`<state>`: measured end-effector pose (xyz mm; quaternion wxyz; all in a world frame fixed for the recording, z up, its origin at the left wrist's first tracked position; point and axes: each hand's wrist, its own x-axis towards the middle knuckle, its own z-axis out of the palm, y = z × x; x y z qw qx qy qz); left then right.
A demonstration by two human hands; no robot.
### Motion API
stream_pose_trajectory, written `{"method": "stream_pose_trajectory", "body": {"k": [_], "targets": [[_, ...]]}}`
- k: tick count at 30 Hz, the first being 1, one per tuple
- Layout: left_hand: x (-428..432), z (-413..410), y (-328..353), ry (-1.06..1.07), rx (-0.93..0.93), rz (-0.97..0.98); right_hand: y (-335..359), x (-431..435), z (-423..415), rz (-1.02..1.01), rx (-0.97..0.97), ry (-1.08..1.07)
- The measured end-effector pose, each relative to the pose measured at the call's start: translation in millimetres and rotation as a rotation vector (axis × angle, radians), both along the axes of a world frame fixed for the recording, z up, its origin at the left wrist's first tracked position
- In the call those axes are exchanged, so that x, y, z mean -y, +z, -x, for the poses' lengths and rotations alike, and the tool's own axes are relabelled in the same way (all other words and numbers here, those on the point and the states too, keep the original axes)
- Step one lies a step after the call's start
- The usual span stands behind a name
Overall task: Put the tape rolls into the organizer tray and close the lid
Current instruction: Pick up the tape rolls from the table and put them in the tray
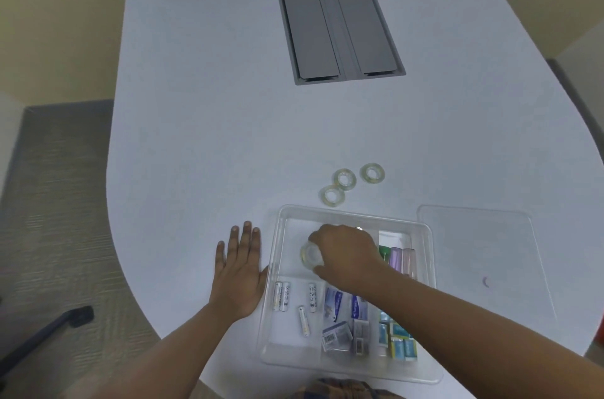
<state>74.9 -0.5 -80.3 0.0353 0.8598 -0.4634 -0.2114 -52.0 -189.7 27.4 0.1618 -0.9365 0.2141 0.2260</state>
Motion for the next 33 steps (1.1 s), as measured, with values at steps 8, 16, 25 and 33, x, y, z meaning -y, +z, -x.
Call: {"method": "stream_pose_trajectory", "body": {"k": [8,16,25,33], "targets": [[-0.8,-0.2,-1.2,0.004,-0.003,0.004,-9.3,-6.2,-21.6,0.146,-0.228,0.16],[-1.2,0.9,-2.2,-0.005,0.017,0.009,-14.7,12.6,-9.3,0.012,0.056,-0.014],[-0.3,1.4,1.6,0.004,-0.007,0.021,-8.1,92.4,-6.6,0.104,0.292,-0.357],[0.7,1.9,4.2,0.011,-0.02,0.028,-33.3,152.9,3.1,0.17,0.107,-0.442]]}}
